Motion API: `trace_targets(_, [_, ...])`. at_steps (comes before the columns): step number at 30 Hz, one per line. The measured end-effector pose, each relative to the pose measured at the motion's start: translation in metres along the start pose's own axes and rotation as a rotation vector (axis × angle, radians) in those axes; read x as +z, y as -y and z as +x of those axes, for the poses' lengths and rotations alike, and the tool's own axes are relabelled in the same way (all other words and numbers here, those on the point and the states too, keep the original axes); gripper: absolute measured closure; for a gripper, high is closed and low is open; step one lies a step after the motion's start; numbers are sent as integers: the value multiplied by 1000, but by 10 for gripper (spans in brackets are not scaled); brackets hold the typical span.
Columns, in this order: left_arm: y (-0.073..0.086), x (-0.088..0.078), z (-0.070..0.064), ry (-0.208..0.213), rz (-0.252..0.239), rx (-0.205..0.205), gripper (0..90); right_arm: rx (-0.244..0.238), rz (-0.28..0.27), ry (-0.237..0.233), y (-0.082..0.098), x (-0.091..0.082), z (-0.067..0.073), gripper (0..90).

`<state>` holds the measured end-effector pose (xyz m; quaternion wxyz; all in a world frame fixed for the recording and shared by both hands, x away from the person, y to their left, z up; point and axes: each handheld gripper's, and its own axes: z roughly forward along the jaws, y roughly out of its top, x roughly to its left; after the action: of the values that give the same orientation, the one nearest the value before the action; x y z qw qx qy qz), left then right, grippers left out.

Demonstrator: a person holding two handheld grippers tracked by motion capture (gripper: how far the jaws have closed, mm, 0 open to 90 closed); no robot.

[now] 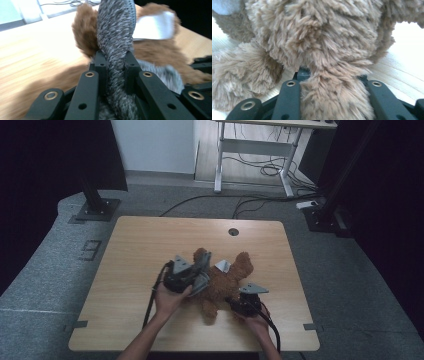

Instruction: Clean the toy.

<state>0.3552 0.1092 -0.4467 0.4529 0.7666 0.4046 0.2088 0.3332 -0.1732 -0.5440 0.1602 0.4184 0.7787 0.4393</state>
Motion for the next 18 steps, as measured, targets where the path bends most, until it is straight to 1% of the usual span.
trace_targets(2, [5, -9, 17, -23, -6, -33, 777, 3, 0, -1, 1, 0, 0, 631])
trace_targets(4, [12, -15, 33, -40, -3, -67, 777, 4, -1, -1, 1, 0, 0, 631])
trace_targets(7, [28, -19, 54, -69, 21, -103, 777, 6, -1, -2, 1, 0, 0, 631])
trace_targets(11, [50, -20, 69, -86, 52, -135, 779, 7, -2, 0, 1, 0, 0, 631])
trace_targets(13, [61, -19, 75, -105, 84, -139, 779, 9, -2, -1, 1, 0, 0, 630])
trace_targets(15, [70, -15, 80, -114, 119, -145, 779, 11, -2, -1, 1, 0, 0, 631])
trace_targets(16, [75, -13, 82, -113, 138, -151, 779, 11, -2, -1, 1, 0, 0, 631])
trace_targets(18, [83, -9, 84, -102, 158, -163, 779, 11, -1, -1, 1, 0, -1, 630])
